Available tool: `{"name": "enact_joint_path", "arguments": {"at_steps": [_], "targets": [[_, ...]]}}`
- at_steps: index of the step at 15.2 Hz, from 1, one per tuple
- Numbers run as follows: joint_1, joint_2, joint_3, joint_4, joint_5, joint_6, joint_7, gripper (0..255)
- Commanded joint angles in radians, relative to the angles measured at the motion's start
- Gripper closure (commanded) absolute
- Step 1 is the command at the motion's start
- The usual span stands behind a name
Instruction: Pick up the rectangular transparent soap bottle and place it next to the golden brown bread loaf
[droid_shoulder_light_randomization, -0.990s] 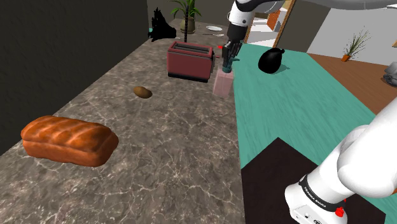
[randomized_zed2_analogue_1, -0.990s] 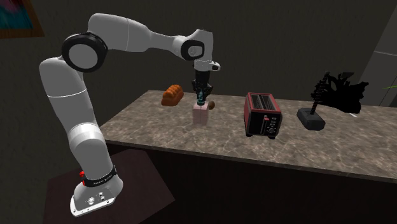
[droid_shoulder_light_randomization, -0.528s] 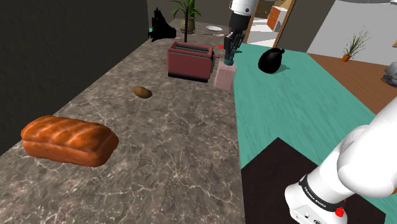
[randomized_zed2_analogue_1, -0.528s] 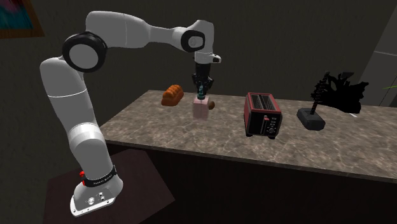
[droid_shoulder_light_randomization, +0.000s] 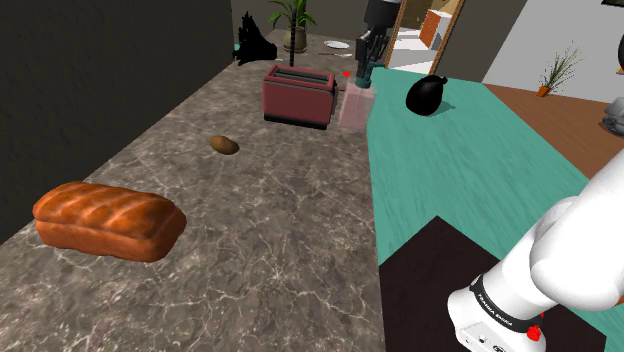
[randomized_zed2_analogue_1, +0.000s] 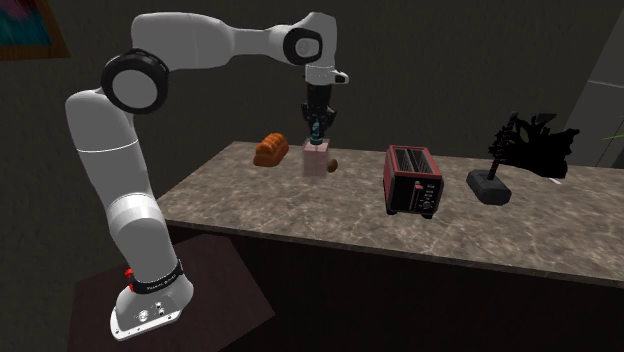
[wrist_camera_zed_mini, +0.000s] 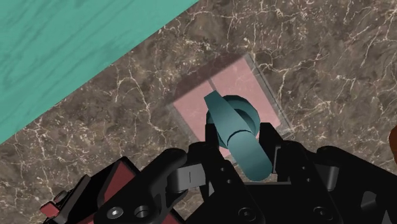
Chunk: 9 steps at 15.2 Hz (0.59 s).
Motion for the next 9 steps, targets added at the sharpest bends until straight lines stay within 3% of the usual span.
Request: {"name": "enact_joint_path", "arguments": {"at_steps": [1, 9], "targets": [[-0.001, 0.004, -0.001, 0.031, 0.001, -0.027, 0.000, 255], [-0.005, 0.040, -0.003, 0.179, 0.007, -0.139, 0.003, 255]]}}
